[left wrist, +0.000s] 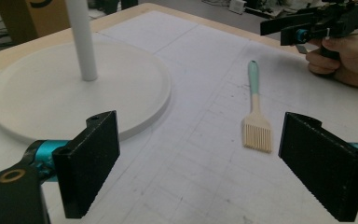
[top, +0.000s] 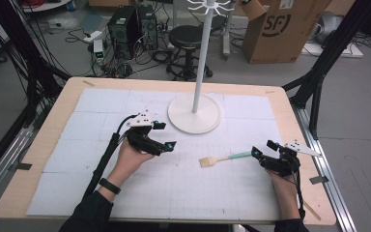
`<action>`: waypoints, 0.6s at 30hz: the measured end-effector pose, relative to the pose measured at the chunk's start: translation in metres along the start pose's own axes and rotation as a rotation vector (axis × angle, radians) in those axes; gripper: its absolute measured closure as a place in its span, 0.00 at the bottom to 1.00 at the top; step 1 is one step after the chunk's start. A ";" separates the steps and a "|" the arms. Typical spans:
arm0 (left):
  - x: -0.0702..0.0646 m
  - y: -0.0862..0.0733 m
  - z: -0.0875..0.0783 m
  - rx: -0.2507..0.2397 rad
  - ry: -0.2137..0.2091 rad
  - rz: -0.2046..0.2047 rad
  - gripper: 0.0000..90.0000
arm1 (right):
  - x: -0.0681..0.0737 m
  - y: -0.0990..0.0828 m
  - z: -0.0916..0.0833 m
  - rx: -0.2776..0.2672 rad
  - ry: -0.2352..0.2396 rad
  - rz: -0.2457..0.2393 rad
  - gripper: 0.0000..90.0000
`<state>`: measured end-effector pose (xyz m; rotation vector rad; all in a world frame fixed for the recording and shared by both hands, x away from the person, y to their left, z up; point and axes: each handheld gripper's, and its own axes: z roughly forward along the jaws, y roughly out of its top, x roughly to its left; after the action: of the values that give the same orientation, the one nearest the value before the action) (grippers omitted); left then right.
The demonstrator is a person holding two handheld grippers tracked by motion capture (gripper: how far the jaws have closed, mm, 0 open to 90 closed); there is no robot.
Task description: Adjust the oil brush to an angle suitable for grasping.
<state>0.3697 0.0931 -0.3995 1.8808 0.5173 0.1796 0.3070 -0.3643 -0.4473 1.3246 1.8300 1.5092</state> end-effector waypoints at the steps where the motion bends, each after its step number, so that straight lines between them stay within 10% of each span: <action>1: 0.000 0.000 0.000 0.000 0.000 0.000 0.14 | 0.000 0.000 0.000 0.000 0.000 0.000 0.17; 18: -0.025 0.014 0.070 0.080 -0.104 0.048 0.14 | -0.001 0.000 0.000 -0.005 0.000 0.008 0.17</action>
<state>0.3769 0.0184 -0.4088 1.9697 0.4138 0.0926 0.3073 -0.3650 -0.4473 1.3303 1.8219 1.5173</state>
